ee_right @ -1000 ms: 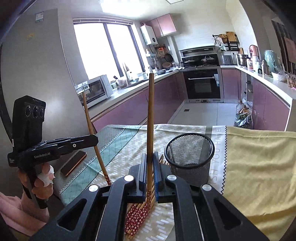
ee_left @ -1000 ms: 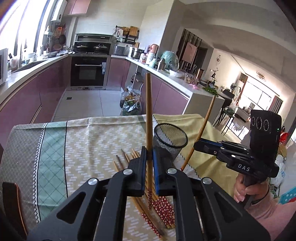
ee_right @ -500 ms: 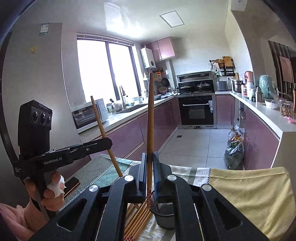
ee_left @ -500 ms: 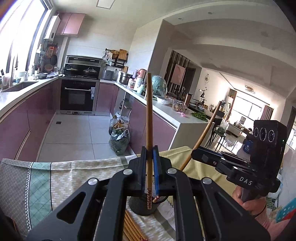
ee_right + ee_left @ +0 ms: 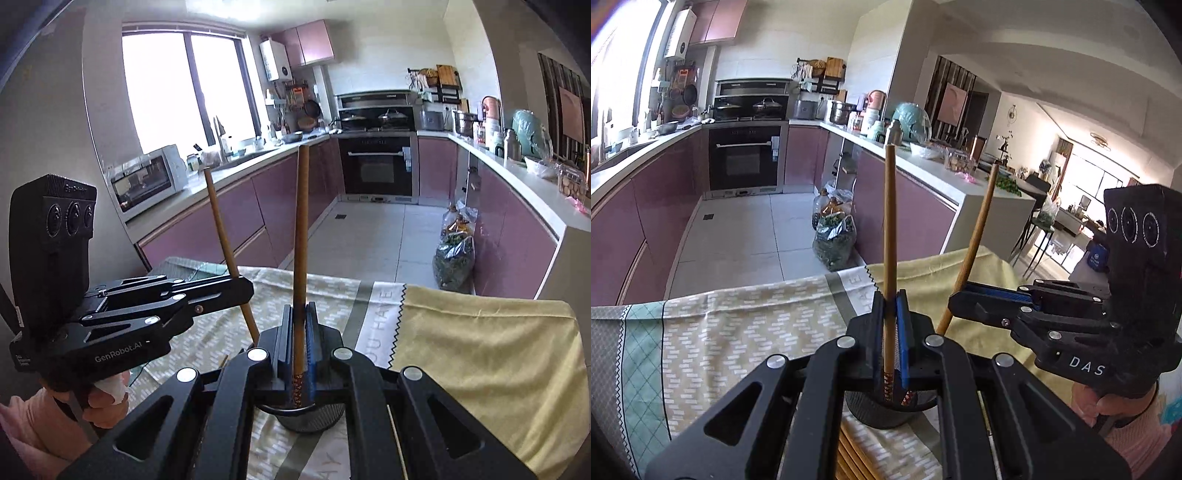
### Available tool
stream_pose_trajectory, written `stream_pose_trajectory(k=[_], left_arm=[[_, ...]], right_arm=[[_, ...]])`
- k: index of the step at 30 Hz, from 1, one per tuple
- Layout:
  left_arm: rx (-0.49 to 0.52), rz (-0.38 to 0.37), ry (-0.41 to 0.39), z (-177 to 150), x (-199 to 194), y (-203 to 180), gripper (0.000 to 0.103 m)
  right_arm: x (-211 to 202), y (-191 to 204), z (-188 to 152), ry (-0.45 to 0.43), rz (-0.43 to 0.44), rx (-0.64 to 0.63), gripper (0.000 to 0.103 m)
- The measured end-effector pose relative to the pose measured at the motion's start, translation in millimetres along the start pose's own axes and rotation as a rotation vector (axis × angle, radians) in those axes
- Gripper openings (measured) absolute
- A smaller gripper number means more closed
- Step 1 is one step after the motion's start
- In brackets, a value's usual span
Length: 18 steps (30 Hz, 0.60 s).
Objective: Organize utensils
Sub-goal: 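Lift the left gripper's chopstick upright into the mesh holder while the right gripper inserts its own, then open the left gripper to release its chopstick while the right gripper releases and withdraws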
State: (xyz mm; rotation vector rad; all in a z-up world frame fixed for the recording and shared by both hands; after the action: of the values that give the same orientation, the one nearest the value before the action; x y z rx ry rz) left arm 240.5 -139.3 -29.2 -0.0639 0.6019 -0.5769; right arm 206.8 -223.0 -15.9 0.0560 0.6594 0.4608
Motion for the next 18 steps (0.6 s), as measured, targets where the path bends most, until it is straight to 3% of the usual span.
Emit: stream_pose_trajectory(k=[5, 13, 18], left_arm=[[0.003, 0.016, 0.044, -13.8, 23.4, 10.1, 0.008], [-0.002, 0.029, 0.058, -18.5, 30.5, 12.9, 0.012], [-0.007, 0.052, 0.034, -21.7, 19.3, 16.9, 0.022]], right_arm=[[20.0, -1.1, -10.9, 0.067, -0.001, 0.018, 0.006], [30.2, -2.9, -9.8, 0.068, -0.014, 0.048, 0.008], [27.0, -3.4, -9.4, 0.040, -0.016, 0.064, 0.022]])
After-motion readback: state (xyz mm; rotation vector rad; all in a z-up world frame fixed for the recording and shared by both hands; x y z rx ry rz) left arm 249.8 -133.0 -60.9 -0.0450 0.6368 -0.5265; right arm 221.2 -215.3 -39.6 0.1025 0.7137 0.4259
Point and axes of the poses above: each gripper's, at about its wrist camera, not at the fingertips, and x roughly the way its jaws point, y to its left, z to its top, the point moved 8 cm from there along x, roughly the way its jaws point, and after that the axes turned 2 degrees about -z, right-handed, at the moved point
